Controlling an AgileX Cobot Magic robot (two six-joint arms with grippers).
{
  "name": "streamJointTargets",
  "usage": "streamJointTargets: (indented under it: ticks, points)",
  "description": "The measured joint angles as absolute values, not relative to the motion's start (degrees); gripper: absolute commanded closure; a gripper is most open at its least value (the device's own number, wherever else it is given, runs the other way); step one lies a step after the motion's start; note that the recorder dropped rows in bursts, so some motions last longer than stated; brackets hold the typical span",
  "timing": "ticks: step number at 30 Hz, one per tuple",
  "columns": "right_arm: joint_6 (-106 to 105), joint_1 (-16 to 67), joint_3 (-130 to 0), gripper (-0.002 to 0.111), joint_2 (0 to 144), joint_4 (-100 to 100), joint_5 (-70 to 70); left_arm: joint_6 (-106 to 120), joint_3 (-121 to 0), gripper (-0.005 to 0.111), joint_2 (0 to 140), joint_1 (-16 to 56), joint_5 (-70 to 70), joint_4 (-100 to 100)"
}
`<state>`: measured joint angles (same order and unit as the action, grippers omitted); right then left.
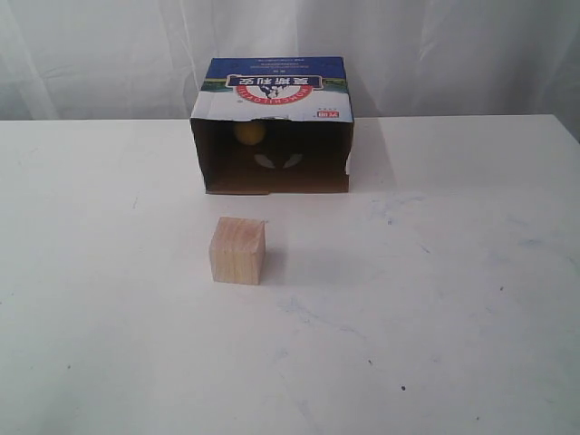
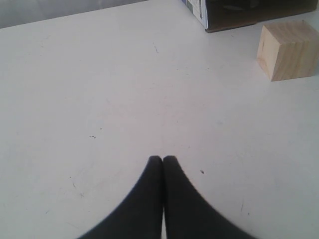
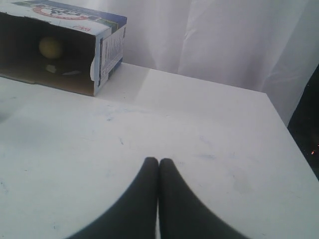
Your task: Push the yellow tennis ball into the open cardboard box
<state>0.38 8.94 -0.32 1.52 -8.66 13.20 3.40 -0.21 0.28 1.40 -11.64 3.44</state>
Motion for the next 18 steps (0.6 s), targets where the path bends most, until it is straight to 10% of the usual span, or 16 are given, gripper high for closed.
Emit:
streamJointTargets:
  ticks: [18]
  points:
    - [0.9,8.9,-0.3,0.108,1.5,-8.7,13.2,3.4,-0.2,0.107,0.3,1.4,-11.6,3.4]
